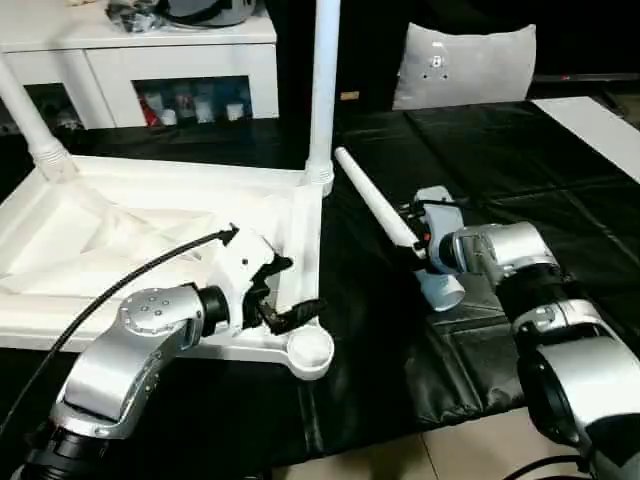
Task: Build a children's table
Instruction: Pick table leg
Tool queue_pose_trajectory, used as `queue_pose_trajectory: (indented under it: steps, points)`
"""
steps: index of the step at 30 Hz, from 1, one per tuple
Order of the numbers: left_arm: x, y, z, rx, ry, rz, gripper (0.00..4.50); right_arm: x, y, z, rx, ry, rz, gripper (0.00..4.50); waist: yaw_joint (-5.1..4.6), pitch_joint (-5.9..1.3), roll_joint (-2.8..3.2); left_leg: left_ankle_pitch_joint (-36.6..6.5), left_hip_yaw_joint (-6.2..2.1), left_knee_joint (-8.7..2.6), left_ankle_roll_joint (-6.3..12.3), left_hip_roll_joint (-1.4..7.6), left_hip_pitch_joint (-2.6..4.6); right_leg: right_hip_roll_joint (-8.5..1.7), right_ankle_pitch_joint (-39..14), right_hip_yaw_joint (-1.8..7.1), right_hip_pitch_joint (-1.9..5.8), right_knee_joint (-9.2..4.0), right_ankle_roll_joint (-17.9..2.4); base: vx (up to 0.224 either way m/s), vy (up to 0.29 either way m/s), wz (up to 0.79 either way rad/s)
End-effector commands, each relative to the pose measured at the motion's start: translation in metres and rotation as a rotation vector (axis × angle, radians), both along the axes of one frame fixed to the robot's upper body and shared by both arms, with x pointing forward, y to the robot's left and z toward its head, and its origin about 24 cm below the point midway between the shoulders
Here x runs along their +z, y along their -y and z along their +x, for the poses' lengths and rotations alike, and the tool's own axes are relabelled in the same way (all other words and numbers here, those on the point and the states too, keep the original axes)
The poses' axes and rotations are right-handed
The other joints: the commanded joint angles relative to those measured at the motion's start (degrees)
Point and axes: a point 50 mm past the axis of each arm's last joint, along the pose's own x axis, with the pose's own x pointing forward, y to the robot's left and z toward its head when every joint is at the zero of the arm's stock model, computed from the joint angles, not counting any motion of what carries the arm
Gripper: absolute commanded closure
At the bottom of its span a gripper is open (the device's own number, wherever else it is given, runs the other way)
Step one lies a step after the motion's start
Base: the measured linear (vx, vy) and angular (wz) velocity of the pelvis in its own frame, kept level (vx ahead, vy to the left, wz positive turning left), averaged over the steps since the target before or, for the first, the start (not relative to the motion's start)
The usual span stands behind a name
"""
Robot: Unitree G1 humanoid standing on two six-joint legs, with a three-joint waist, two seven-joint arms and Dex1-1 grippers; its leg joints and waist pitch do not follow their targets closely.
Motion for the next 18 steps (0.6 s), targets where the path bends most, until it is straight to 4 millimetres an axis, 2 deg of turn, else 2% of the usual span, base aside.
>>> queue_pose_trajectory:
  steps: [1, 6, 9, 10, 15, 18]
  points:
    - [0.0028, 0.0028, -0.0027, -0.015, 0.002, -0.010, 0.00, 0.0012, 0.0032, 0.0016, -0.015, -0.009, -0.009, 1.63, -0.10, -3.86, 0.27, -5.6, -0.22, -3.88, -2.07, 2.81, 1.97, -4.10, 6.0, 1.99, 1.76, -3.35, -14.2, 0.000, 0.000, 0.00]
    - [0.0020, 0.0035, -0.0037, -0.022, -0.009, -0.016, 0.00, -0.0044, 0.0068, -0.0005, -0.029, -0.035, -0.016, 1.96, -0.09, -3.84, 0.40, -6.3, -0.22, -3.93, -2.66, 2.72, 1.85, -4.11, 6.2, 2.03, 1.84, -3.43, -13.5, 0.000, 0.000, 0.00]
    - [0.0012, 0.0033, -0.0033, -0.024, -0.013, -0.013, 0.00, -0.0052, 0.0077, -0.0005, -0.031, -0.039, -0.013, 2.24, -0.09, -3.88, 0.37, -6.4, -0.19, -3.90, -2.67, 2.75, 1.89, -4.15, 6.1, 2.02, 1.78, -3.44, -13.8, 0.000, 0.000, 0.00]
    - [0.0009, 0.0032, -0.0033, -0.024, -0.015, -0.013, 0.00, -0.0056, 0.0079, -0.0002, -0.033, -0.040, -0.012, 2.39, -0.04, -3.84, 0.61, -6.6, -0.24, -3.92, -2.78, 2.75, 1.89, -4.14, 5.9, 1.99, 1.75, -3.42, -13.8, 0.000, 0.000, 0.00]
    - [0.0007, 0.0031, -0.0035, -0.024, -0.018, -0.013, 0.00, -0.0066, 0.0080, -0.0001, -0.036, -0.044, -0.011, 2.59, -0.11, -3.83, 0.36, -7.2, -0.20, -3.98, -2.92, 2.78, 1.88, -4.14, 5.3, 2.01, 1.77, -3.46, -13.8, 0.000, 0.000, 0.00]
    - [0.0008, 0.0033, -0.0034, -0.024, -0.019, -0.012, 0.00, -0.0074, 0.0079, -0.0004, -0.035, -0.047, -0.013, 2.64, -0.09, -3.83, 0.45, -7.0, -0.20, -3.99, -2.80, 2.79, 1.88, -4.09, 5.4, 1.98, 1.71, -3.46, -13.8, 0.000, 0.000, 0.00]
